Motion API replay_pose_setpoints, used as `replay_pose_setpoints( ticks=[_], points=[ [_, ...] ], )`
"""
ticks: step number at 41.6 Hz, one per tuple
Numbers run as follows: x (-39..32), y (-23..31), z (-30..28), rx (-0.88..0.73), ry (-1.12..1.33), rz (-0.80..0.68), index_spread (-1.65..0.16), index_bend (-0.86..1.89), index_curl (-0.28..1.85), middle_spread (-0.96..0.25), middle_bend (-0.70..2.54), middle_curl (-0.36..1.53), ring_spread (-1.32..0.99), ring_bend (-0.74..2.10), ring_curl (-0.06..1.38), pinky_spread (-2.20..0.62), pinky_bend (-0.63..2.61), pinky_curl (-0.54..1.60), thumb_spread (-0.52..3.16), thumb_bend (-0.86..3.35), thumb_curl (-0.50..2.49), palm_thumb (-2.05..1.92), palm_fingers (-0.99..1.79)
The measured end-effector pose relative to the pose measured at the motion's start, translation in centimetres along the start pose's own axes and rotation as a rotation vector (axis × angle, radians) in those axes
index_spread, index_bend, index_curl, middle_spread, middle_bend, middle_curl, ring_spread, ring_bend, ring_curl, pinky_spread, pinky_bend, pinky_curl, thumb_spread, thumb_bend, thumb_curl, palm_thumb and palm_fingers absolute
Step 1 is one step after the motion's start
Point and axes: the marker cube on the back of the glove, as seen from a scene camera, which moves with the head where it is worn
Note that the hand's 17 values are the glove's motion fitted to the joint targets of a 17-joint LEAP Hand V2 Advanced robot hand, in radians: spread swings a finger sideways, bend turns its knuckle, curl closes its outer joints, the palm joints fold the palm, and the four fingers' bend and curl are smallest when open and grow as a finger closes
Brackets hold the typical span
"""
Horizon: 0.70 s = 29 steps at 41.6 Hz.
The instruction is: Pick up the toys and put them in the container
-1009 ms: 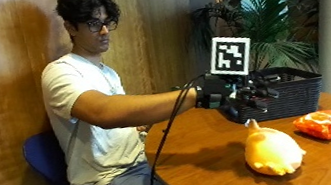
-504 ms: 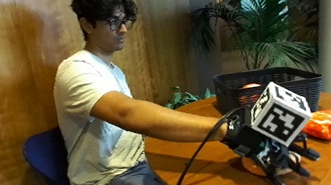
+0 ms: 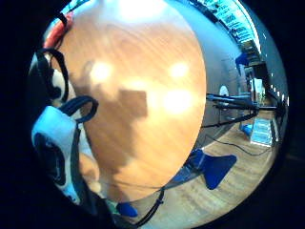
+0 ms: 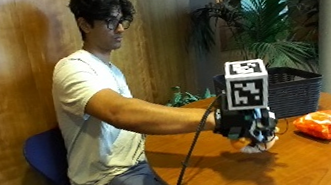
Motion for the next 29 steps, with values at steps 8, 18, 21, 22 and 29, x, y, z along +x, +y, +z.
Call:
replay_pose_setpoints(
  ticks=[8, 18, 21, 22, 29],
  points=[
    [-3.6, 0.8, -6.5, 0.073, 0.006, -0.080, -0.37, 0.45, 0.18, -0.28, 0.72, 0.34, -0.43, 1.13, 0.59, -0.38, 1.07, 0.43, 0.86, 0.34, 0.70, 0.81, 1.05],
    [-11.5, 1.0, -13.5, 0.119, -0.030, -0.225, -0.41, 0.59, 0.24, -0.38, 0.88, 0.45, -0.50, 1.20, 0.67, -0.41, 1.11, 0.48, 0.66, 0.34, 0.81, 0.79, 0.93],
    [-14.3, 0.9, -14.4, 0.120, -0.017, -0.265, -0.42, 0.63, 0.26, -0.40, 0.92, 0.49, -0.52, 1.21, 0.68, -0.41, 1.13, 0.49, 0.61, 0.34, 0.84, 0.77, 0.91],
    [-15.3, 0.8, -14.5, 0.120, -0.015, -0.275, -0.43, 0.65, 0.26, -0.41, 0.93, 0.50, -0.53, 1.22, 0.69, -0.41, 1.13, 0.49, 0.60, 0.34, 0.84, 0.76, 0.90],
    [-22.7, 0.3, -14.7, 0.124, 0.010, -0.360, -0.43, 0.73, 0.32, -0.44, 1.00, 0.58, -0.55, 1.26, 0.73, -0.41, 1.17, 0.52, 0.49, 0.33, 0.90, 0.73, 0.81]
  ],
)
